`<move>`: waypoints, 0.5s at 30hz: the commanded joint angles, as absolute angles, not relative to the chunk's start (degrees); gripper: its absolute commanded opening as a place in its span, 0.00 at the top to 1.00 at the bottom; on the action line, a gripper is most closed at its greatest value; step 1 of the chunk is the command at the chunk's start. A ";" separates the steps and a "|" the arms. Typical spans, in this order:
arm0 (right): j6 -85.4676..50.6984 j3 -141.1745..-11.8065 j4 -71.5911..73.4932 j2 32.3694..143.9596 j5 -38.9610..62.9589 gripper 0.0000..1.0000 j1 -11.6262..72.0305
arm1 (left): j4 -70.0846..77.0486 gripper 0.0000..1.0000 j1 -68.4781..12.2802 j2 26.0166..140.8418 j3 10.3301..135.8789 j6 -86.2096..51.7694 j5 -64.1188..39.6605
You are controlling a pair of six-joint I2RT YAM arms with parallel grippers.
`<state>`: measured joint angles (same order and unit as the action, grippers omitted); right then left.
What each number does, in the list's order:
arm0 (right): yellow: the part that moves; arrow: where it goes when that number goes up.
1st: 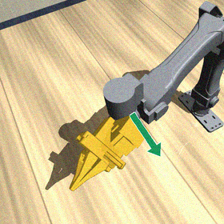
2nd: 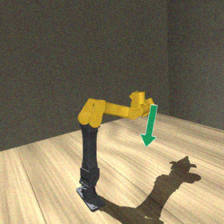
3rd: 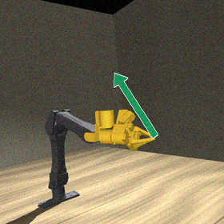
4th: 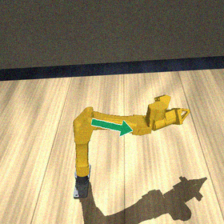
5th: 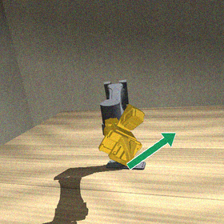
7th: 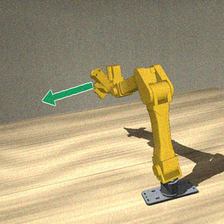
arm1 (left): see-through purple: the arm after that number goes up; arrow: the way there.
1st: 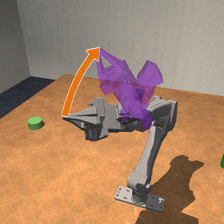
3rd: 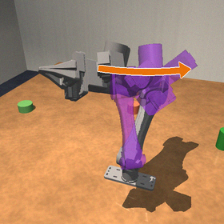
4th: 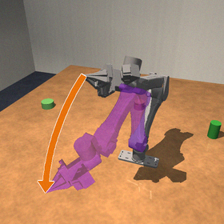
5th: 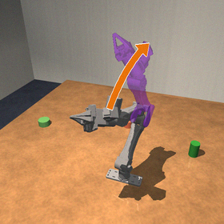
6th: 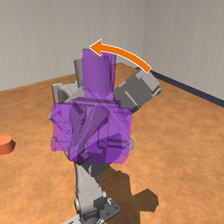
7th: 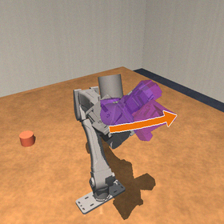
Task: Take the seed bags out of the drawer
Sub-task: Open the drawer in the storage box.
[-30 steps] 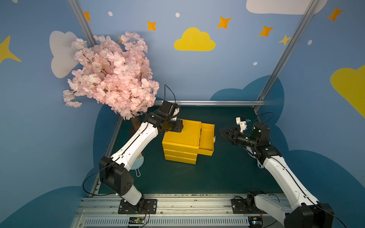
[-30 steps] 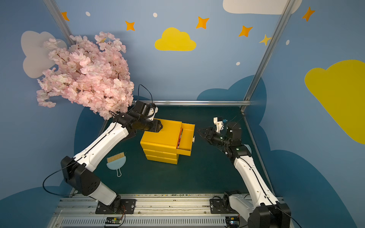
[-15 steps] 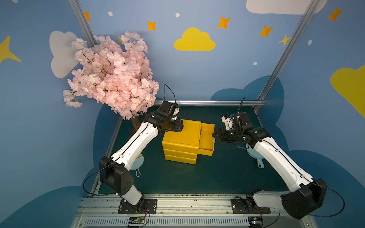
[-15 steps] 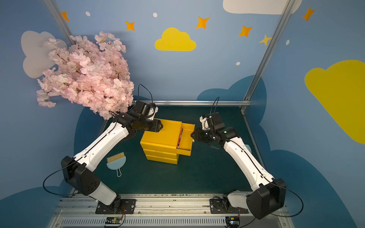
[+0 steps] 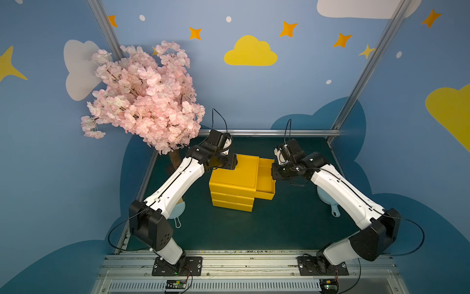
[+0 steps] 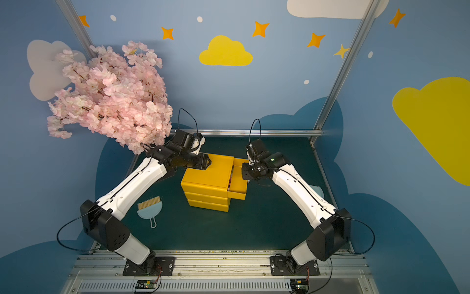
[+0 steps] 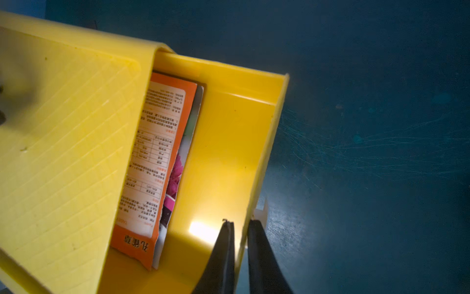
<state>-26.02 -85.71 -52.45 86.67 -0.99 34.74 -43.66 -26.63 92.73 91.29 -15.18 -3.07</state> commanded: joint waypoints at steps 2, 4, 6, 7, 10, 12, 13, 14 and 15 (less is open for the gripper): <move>-23.78 -86.82 -55.37 86.62 -5.36 0.99 35.16 | -48.79 0.42 -26.37 95.98 87.97 -14.79 -3.78; -23.72 -86.31 -55.36 85.73 -6.32 1.00 34.96 | -48.78 0.42 -26.29 95.99 87.89 -14.71 -3.91; -23.90 -85.89 -55.28 84.96 -7.17 1.00 34.73 | -48.69 0.42 -26.28 96.01 88.02 -14.61 -3.96; -23.94 -85.72 -55.28 84.60 -7.44 1.00 34.57 | -48.67 0.42 -26.28 95.99 88.06 -14.58 -3.96; -23.96 -85.09 -55.26 83.60 -7.91 1.00 34.00 | -48.65 0.42 -26.11 96.23 88.07 -14.46 -4.04; -23.97 -84.74 -55.28 83.02 -8.00 1.00 33.34 | -48.61 0.42 -25.96 96.21 87.99 -14.50 -4.13; -23.86 -84.66 -55.28 82.80 -7.84 1.00 33.00 | -48.60 0.42 -25.85 96.24 88.04 -14.50 -4.13; -23.74 -84.65 -55.31 82.54 -7.70 1.00 32.57 | -48.55 0.42 -25.77 96.24 87.98 -14.50 -4.19; -23.53 -84.66 -55.28 82.36 -7.49 1.00 32.18 | -48.60 0.42 -25.69 96.24 87.97 -14.50 -4.21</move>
<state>-26.11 -84.82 -53.39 85.25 -5.43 33.65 -41.78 -26.46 93.01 90.85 -14.52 -4.38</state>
